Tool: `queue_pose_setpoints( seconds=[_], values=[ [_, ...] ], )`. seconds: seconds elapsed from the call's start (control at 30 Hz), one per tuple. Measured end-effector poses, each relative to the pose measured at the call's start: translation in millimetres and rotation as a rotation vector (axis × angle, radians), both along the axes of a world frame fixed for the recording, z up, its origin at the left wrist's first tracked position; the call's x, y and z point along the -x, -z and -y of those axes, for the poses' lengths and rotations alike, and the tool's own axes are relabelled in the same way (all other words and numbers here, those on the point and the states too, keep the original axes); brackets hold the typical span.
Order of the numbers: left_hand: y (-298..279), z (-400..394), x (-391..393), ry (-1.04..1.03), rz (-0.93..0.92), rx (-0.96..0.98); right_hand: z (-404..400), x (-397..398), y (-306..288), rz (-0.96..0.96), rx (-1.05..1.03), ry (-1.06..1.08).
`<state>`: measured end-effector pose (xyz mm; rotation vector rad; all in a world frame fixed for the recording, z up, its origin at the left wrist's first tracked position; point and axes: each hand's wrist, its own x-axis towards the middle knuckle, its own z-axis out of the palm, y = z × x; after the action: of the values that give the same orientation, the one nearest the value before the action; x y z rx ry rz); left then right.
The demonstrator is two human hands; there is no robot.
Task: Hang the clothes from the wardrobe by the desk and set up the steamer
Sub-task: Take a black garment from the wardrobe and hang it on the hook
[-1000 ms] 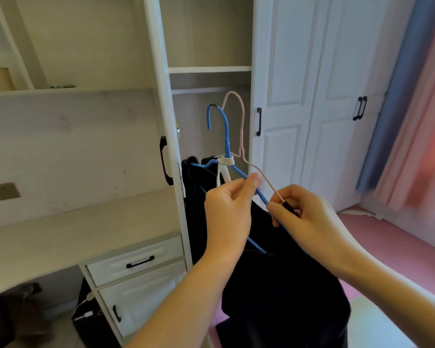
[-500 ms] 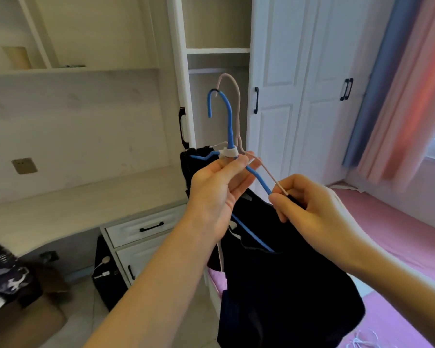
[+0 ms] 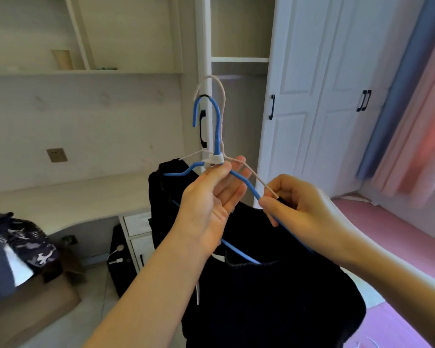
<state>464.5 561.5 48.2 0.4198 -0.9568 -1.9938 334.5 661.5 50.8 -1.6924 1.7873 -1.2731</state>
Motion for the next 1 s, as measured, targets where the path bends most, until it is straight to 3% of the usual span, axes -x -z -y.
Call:
queue_pose_setpoints(
  seconds=[0.17,0.37,0.57,0.83,1.0],
  values=[
    [8.0,-5.8,-18.2,-0.036,0.054,0.065,6.8,-9.3,6.3,-0.074,-0.016,-0.1],
    [21.4,-6.5,-36.6,-0.225,0.189,0.129,16.8,-6.1,12.1,-0.035,-0.129,-0.207],
    [42.1,-9.6,-44.1,-0.408,0.3,0.14,46.6,-3.2,22.2,-0.217,-0.261,-0.267],
    [75.1,-5.2,-48.0,-0.684,0.504,0.184,81.4,-29.8,66.1,-0.484,-0.227,-0.357],
    [87.9,-0.6,-58.1,-0.826,0.618,0.194,109.5,-42.8,81.2,-0.321,-0.275,-0.463]
  ],
)
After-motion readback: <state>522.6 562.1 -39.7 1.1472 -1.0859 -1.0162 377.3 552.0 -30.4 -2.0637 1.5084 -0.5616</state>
